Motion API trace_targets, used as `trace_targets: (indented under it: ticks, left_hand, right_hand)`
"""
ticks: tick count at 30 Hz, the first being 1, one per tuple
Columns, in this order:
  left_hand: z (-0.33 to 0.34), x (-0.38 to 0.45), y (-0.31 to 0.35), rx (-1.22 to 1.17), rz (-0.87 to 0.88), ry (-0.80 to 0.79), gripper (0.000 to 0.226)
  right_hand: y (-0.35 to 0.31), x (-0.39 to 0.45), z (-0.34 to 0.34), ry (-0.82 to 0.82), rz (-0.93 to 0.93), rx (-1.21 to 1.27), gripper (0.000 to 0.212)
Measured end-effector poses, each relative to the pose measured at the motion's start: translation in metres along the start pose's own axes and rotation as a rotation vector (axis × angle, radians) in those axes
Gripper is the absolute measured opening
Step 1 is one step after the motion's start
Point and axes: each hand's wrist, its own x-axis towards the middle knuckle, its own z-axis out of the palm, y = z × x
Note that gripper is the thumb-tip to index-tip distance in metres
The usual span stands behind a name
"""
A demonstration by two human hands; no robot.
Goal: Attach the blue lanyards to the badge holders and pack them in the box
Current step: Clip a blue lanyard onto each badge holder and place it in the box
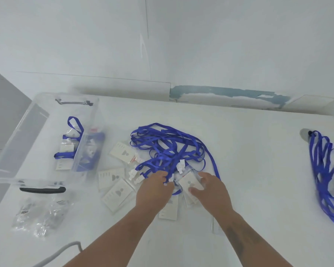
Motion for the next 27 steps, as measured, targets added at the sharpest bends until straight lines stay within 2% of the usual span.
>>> trace_targets:
  ticks: [4,7,14,17,20,23,27]
  left_hand:
    - [0.018,0.011,0.000,0.041,-0.011,0.002,0.041]
    - [0.022,0.014,0.000,0.059,-0.013,0.035,0.042]
    - [0.018,0.015,0.003,0.025,-0.017,0.073,0.039]
    - [0.014,0.010,0.008,-0.030,-0.013,0.099,0.038]
    - [0.008,0.002,0.017,-0.137,-0.011,0.089,0.040]
    - [-0.001,-0.006,0.028,-0.349,0.029,-0.044,0.042]
    - [-0.018,-0.012,0.042,-0.699,0.001,-0.206,0.019]
  right_hand:
    - [0.006,0.010,0.007,0.074,-0.022,-0.085,0.055]
    - [0.007,0.011,0.005,0.035,-0.019,-0.078,0.046]
    - [0.008,0.010,-0.015,0.005,0.071,0.163,0.026]
    - [0.004,0.005,-0.027,-0.008,0.084,0.349,0.017]
    - [-0.002,-0.005,-0.036,-0.065,0.212,0.708,0.019]
    - [-0.014,-0.015,-0.037,-0.194,0.301,1.117,0.024]
    - [-0.038,-0.030,-0.033,-0.292,0.261,1.384,0.017]
